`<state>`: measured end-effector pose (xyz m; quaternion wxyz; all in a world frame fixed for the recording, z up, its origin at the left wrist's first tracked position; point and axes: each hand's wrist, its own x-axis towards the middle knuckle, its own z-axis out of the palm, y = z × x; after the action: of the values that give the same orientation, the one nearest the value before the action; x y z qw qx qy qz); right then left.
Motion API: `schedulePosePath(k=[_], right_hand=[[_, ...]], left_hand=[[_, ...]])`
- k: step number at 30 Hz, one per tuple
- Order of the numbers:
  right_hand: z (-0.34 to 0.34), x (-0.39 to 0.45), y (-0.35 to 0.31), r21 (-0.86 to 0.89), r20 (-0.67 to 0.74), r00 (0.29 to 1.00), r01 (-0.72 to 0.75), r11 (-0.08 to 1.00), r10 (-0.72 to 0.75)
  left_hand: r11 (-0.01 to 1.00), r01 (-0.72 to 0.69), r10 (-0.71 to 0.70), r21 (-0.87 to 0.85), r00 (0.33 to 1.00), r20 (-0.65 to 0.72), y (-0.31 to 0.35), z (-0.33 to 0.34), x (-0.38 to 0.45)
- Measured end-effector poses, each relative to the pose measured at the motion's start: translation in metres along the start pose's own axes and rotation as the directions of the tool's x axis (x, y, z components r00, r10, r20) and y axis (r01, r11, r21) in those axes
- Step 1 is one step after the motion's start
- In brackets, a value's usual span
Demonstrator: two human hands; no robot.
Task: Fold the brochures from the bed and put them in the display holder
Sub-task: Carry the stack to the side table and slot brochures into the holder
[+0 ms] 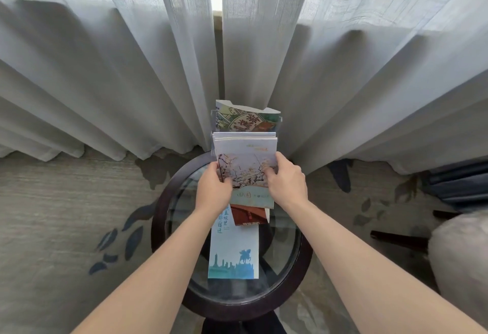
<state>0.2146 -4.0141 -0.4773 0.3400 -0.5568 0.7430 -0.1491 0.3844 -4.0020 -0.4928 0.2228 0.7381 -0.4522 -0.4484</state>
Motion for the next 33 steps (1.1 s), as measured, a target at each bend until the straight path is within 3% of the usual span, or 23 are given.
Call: schedulePosePath(k=[5,8,11,14,17,22,25,29,33], right_hand=[[0.012,0.002,0.009,0.043,0.017,1.0,-0.006,0.999,0.005],[0.017,0.005,0.011,0.076,0.016,1.0,-0.023,0.997,0.021],[0.017,0.008,0.011,0.076,0.024,1.0,-0.009,0.997,0.007],[0.016,0.009,0.01,0.084,0.029,1.0,0.009,0.996,-0.012],[0.015,0.009,0.006,0.098,0.016,1.0,0.016,0.995,-0.018],[0.008,0.008,-0.006,0.104,-0.011,1.0,0.025,0.994,-0.024],[0.006,0.009,-0.012,0.114,-0.018,0.999,0.031,0.993,-0.03],[0.009,0.007,-0.019,0.134,-0.015,0.999,0.038,0.99,-0.037],[0.013,0.006,-0.021,0.13,-0.014,0.999,0.041,0.991,-0.039]], left_hand=[[0.997,0.048,-0.05,-0.064,0.998,-0.033,-0.026,0.009,0.007],[0.96,0.259,-0.269,-0.109,0.959,-0.09,-0.047,0.019,0.005],[0.897,0.439,-0.433,-0.046,0.896,0.099,-0.068,0.039,-0.001],[0.825,0.544,-0.5,-0.151,0.828,0.253,-0.076,0.058,-0.004],[0.814,0.552,-0.508,-0.182,0.827,0.241,-0.084,0.065,-0.005],[0.789,0.613,-0.583,-0.039,0.768,0.264,-0.105,0.054,-0.021],[0.752,0.645,-0.612,-0.136,0.76,0.218,-0.114,0.039,-0.025],[0.726,0.625,-0.585,-0.288,0.781,0.219,-0.112,0.023,-0.022],[0.838,0.513,-0.483,-0.184,0.856,0.185,-0.114,0.019,-0.013]])
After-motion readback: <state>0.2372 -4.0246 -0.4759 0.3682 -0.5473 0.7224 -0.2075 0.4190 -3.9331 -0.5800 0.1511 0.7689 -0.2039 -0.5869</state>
